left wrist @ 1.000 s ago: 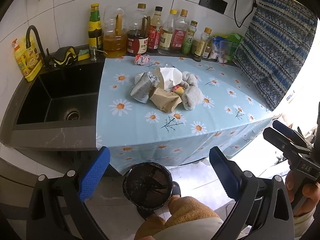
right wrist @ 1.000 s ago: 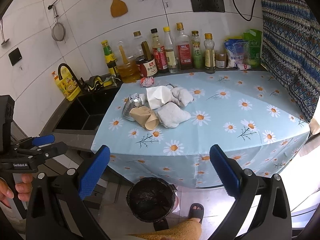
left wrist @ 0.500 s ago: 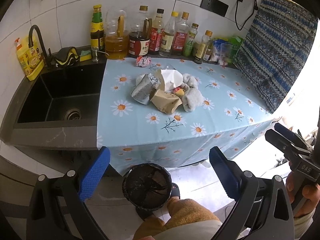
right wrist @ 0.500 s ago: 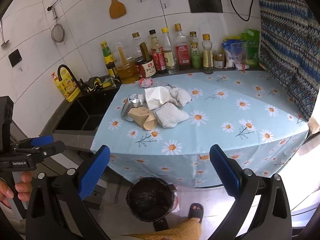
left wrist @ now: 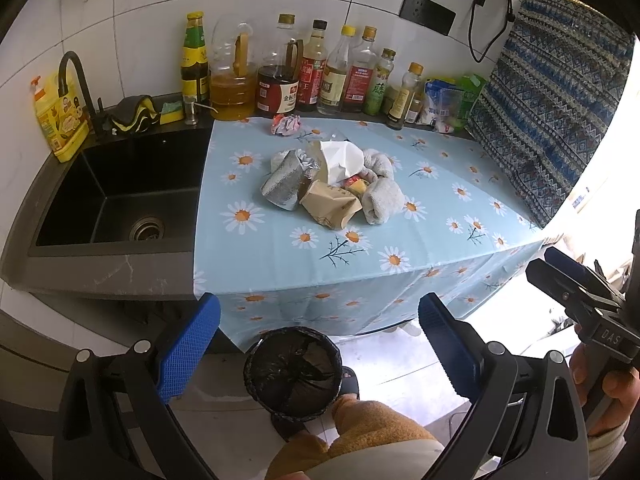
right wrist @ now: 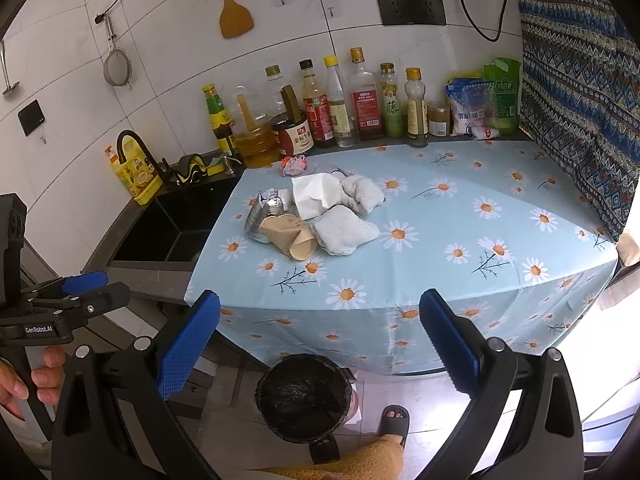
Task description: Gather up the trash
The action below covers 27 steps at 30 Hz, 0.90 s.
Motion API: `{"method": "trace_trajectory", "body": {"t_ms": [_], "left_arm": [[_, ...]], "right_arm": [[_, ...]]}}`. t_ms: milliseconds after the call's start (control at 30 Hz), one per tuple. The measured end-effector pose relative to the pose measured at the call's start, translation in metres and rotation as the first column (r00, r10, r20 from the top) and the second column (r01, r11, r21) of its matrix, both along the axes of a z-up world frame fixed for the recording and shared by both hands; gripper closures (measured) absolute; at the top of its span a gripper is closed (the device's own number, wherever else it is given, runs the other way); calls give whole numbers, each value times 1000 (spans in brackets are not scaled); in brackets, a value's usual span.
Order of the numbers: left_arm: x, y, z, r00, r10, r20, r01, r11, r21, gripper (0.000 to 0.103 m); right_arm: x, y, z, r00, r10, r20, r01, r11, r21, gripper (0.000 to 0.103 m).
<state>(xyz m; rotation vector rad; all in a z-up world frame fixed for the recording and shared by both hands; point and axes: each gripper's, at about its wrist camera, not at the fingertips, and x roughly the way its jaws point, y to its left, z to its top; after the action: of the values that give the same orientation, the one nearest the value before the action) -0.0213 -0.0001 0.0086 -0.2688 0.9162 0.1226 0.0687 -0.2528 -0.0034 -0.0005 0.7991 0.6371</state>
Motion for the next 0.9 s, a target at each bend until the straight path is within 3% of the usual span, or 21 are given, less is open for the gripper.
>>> {"method": "trace_trajectory", "body": {"t_ms": [333,900], "left_arm": [[-2,7,-5,1000,1,3,-1,1000,-7,7],[1,25,-6,1000,-28,13,29,999,-43,7]], "right_arm": [[1,8,-3,1000,5,-26,-6,1000,-2,4],[-2,17,4,1000,-18,3,18,999,-39,4]]}}
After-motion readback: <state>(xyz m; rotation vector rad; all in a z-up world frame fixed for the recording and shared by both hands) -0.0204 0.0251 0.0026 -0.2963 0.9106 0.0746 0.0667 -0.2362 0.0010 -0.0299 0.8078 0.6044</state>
